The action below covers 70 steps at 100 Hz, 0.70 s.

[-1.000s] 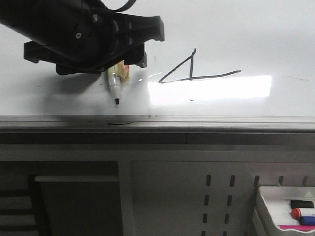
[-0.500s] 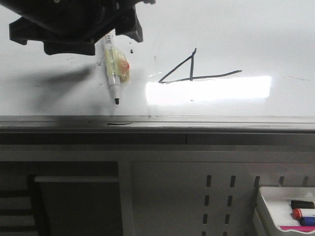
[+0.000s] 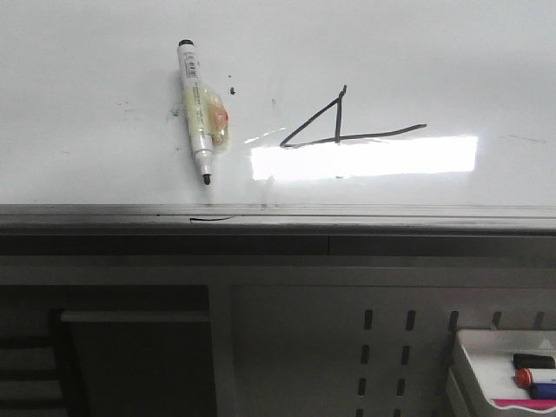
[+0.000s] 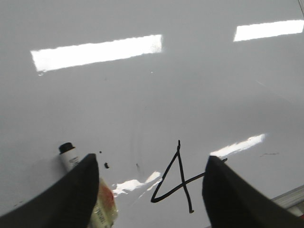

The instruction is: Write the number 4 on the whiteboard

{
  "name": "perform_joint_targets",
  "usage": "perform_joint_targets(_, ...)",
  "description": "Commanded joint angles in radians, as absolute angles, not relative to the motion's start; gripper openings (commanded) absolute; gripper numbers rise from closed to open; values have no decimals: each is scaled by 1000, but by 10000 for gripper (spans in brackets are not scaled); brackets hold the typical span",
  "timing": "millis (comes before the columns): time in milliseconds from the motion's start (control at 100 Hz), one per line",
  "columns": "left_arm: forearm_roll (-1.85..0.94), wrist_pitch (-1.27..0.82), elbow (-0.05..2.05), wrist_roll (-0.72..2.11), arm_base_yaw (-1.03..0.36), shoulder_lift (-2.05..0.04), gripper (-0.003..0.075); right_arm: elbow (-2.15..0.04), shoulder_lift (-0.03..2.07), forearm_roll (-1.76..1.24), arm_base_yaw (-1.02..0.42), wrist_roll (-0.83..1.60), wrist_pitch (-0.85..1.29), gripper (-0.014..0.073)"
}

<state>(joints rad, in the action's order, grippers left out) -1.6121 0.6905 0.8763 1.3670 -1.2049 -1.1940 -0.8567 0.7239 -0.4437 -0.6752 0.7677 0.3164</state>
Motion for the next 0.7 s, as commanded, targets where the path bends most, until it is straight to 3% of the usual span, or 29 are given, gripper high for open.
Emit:
perform_joint_targets(0,-1656,817,901,1487,-1272,-1121,323,-873,686,-459,-668,768,262,-63)
perform_joint_targets(150,-1724,1009,888,1538,-1383,-1033,130,-800,600,-459,-668,768,264,-63)
perform_joint_targets(270,-1724,1045,832,1563,-1449,-945,-21,-710,526,-459,-668,768,258,-63)
perform_joint_targets(690,-1721,1034,677,1565,-1562,-718,-20,-524,255,-459,-668,768,157,-64)
